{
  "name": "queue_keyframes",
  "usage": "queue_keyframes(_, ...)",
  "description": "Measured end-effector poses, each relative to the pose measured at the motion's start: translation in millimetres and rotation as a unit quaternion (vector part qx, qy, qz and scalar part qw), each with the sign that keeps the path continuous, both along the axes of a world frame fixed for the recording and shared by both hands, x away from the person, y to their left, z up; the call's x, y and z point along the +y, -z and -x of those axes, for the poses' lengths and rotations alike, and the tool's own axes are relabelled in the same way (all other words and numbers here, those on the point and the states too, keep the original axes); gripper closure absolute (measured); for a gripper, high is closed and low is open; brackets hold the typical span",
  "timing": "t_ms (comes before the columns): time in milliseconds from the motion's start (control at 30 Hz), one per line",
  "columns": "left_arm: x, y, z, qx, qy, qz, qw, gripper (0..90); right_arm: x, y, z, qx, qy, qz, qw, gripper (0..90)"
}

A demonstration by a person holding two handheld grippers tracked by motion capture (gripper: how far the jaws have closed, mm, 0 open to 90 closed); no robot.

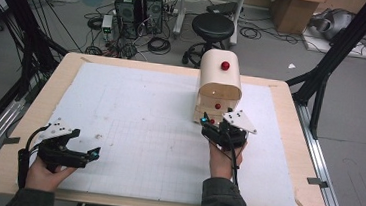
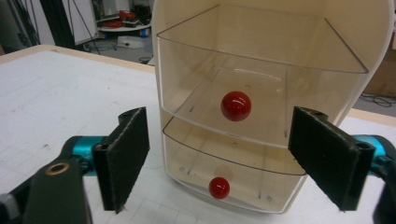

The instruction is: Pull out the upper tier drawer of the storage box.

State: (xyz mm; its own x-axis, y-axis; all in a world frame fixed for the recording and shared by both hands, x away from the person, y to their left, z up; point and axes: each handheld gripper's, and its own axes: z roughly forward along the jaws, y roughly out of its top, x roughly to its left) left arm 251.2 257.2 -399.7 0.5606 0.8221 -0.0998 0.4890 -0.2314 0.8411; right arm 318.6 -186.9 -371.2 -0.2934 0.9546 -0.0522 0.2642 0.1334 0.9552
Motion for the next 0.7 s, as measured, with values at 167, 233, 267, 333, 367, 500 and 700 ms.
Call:
queue_keyframes(167, 0.6, 0.8, -0.5, 0.002, -0.002, -0.001, 1.0, 1.7, 1.0, -0.9, -4.1, -0.003, 0.019, 0.001, 0.9998, 34.5)
queue_keyframes(233, 0.9, 1.3, -0.7, 0.003, -0.004, 0.0, 1.0, 1.7, 1.3, -1.2, -4.7, -0.002, 0.022, 0.004, 0.9997, 35.6)
queue_keyframes(267, 1.2, 1.4, -0.7, 0.003, -0.004, 0.0, 1.0, 1.7, 1.6, -1.1, -5.9, 0.0, 0.025, 0.005, 0.9997, 38.2)
queue_keyframes(333, 1.7, 1.5, -0.8, 0.003, -0.004, 0.0, 1.0, 1.7, 2.9, -1.4, -7.0, 0.002, 0.027, 0.004, 0.9996, 42.9)
queue_keyframes(367, 2.0, 1.4, -0.8, 0.003, -0.004, 0.001, 1.0, 1.7, 3.7, -1.5, -7.4, -0.001, 0.028, 0.007, 0.9996, 45.4)
queue_keyframes(500, 2.0, 0.3, -0.6, 0.002, -0.003, 0.004, 1.0, 1.7, 8.1, -2.9, -8.6, -0.001, 0.033, 0.009, 0.9994, 49.0)
queue_keyframes(700, 2.4, -0.4, -0.6, 0.0, -0.004, 0.003, 1.0, 1.7, 11.0, -4.6, -9.7, -0.005, 0.043, 0.017, 0.9989, 58.3)
